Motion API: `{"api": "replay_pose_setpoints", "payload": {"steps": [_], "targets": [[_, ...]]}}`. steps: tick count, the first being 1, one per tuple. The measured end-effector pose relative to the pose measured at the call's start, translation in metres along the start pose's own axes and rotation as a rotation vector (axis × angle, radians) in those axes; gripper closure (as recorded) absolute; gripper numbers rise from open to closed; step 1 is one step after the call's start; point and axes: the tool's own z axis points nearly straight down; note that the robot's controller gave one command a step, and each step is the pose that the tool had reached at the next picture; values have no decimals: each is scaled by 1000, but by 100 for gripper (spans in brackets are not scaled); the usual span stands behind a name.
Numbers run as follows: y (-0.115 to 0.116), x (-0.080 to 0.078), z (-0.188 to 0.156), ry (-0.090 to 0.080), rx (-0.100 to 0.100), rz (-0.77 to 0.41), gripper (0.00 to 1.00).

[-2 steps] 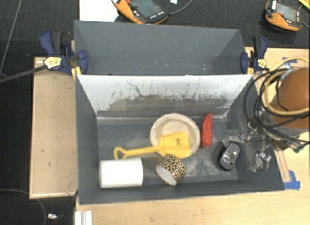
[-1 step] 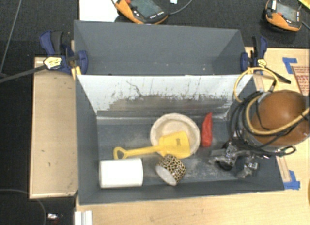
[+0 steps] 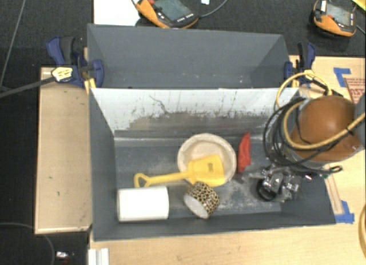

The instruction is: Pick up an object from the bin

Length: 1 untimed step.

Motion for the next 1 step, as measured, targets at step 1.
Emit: {"api": "replay_pose_setpoints", "payload": {"steps": [1], "targets": [[9,3,-101,-1,-8,-132,100]]}}
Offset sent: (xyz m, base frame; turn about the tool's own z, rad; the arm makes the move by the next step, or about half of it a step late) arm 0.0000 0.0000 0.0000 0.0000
